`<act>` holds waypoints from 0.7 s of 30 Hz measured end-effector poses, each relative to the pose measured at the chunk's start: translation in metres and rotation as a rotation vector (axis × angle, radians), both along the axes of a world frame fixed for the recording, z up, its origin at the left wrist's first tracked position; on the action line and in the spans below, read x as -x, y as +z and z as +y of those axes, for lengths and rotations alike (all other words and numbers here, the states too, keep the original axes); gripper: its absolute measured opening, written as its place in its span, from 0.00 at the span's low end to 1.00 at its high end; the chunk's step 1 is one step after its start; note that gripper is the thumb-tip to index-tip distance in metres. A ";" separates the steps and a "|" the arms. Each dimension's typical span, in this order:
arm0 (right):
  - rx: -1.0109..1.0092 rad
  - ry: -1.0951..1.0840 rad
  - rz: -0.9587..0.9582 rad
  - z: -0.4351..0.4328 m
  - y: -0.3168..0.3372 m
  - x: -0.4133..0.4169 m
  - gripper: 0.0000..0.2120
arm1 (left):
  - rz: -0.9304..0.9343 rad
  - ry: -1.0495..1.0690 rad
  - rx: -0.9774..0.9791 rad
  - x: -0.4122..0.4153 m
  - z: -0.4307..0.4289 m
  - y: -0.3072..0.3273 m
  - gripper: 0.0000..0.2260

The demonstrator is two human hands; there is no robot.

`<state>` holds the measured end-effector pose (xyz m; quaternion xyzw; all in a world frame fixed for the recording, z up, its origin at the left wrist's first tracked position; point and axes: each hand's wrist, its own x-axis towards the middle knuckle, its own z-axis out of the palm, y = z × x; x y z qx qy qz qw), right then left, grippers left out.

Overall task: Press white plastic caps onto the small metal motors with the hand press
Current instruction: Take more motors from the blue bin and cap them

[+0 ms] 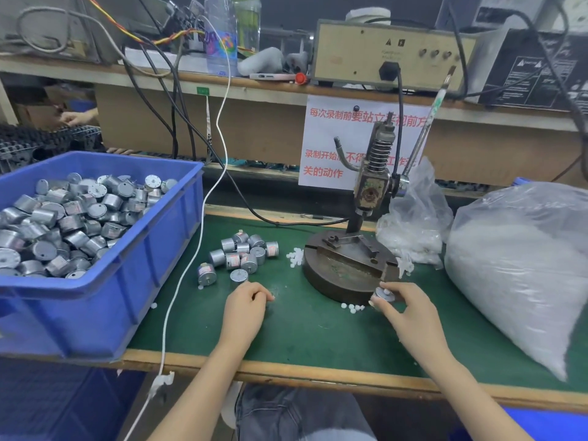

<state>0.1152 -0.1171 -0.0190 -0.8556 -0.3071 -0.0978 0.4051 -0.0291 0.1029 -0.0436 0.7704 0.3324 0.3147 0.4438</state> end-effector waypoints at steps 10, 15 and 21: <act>0.336 -0.116 0.059 -0.012 -0.009 -0.028 0.15 | -0.090 0.163 -0.040 0.003 -0.003 0.005 0.14; 0.352 -0.160 0.002 -0.007 -0.008 -0.017 0.20 | -0.109 0.426 -0.147 0.004 -0.004 0.007 0.10; 0.044 -0.096 -0.269 0.035 -0.008 0.020 0.14 | 0.190 0.305 -0.214 0.000 -0.004 0.004 0.25</act>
